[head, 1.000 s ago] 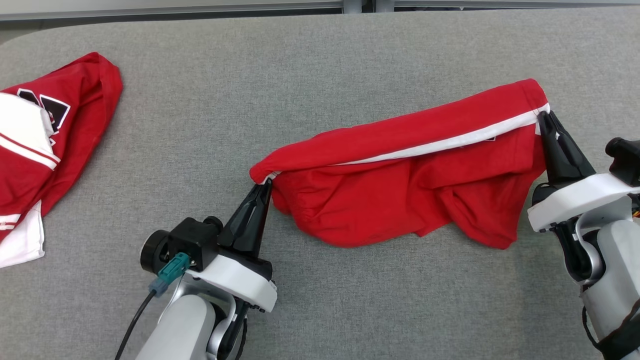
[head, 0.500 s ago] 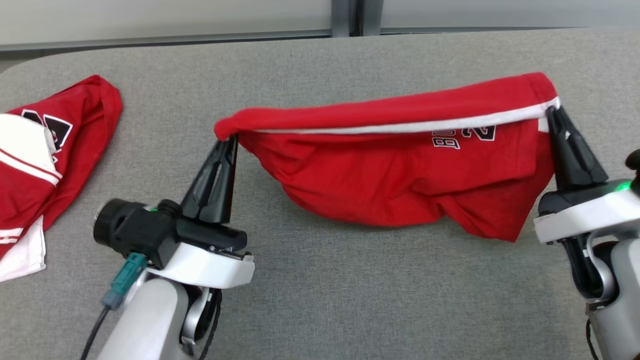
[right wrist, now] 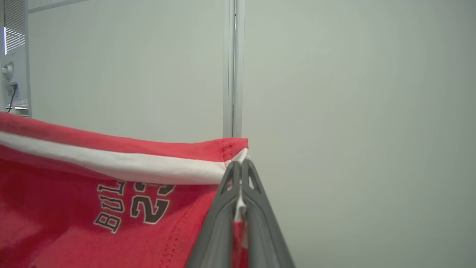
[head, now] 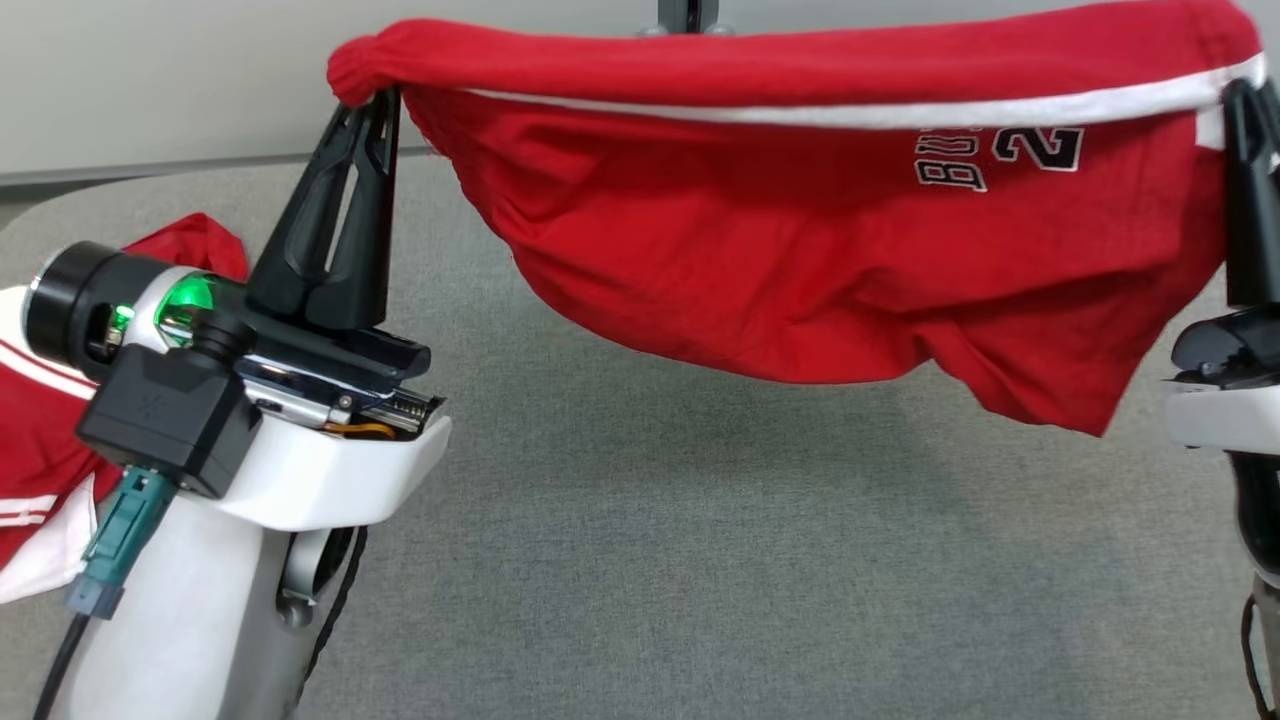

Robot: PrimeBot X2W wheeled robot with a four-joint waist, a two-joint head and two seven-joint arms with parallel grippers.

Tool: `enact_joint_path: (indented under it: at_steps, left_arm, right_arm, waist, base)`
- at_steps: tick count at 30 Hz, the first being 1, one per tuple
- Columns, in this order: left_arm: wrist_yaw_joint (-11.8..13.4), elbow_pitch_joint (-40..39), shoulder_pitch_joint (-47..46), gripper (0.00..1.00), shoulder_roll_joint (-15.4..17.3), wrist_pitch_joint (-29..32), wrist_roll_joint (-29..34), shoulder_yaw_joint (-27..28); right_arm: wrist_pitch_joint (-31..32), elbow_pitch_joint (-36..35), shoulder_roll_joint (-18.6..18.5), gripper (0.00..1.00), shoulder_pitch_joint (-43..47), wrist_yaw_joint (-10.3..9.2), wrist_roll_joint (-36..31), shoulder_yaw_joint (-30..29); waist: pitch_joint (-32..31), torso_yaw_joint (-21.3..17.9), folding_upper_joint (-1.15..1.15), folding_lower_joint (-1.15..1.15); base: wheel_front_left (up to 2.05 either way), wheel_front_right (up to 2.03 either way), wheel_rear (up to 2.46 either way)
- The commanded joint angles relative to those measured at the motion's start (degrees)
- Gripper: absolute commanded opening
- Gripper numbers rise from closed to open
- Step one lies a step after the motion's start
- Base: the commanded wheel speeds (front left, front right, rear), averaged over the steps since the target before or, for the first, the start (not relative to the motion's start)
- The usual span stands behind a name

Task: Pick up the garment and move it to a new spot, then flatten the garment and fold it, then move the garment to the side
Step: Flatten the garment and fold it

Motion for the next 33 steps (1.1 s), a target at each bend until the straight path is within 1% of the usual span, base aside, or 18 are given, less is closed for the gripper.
enact_joint_path:
  at_steps: [1,6,11,16,24,28,33]
  left_arm:
    - [0.4,-0.8,-0.9,0.0,0.6,0.3,0.4,0.4]
    - [0.7,-2.8,-0.6,0.0,1.2,1.9,0.2,0.6]
    - [0.6,-2.7,0.6,0.0,1.2,3.3,-0.8,0.2]
    - [0.7,-2.3,2.0,0.0,1.1,3.8,-1.8,0.0]
    - [0.9,-1.8,2.6,0.0,1.5,4.4,-2.5,-0.2]
    - [0.8,-0.6,4.1,0.0,1.1,6.4,-3.8,-0.9]
    - [1.1,2.2,7.6,0.0,-0.3,8.4,-6.4,-1.9]
  right_arm:
    - [0.8,-1.0,-0.1,0.0,0.6,-0.02,0.2,-0.5]
    - [2.7,-3.9,0.6,0.0,2.0,-0.02,0.3,-1.9]
    - [3.8,-4.0,1.7,0.0,3.7,-0.02,0.9,-2.0]
    - [3.7,-3.0,2.7,0.0,5.5,-0.02,1.5,-1.9]
    - [3.5,-1.7,2.5,0.0,5.5,-0.02,2.1,-1.9]
    - [4.3,0.6,3.1,0.0,6.6,-0.02,3.0,-0.8]
    - [4.3,6.5,5.1,0.0,9.9,-0.01,5.0,3.0]
  waist:
    - [-0.8,-0.4,0.0,0.0]
    - [-1.4,-0.8,0.0,0.0]
    - [-1.5,-0.9,0.0,0.0]
    - [-1.1,-0.9,0.0,0.0]
    - [-0.6,-0.7,0.0,0.0]
    - [-0.3,-0.6,0.0,0.0]
    - [0.7,-0.5,0.0,0.0]
  base:
    - [0.0,0.0,0.0]
    - [0.0,0.0,0.0]
    - [0.0,0.0,0.0]
    - [0.0,0.0,0.0]
    - [0.0,0.0,0.0]
    - [0.0,0.0,0.0]
    - [0.0,0.0,0.0]
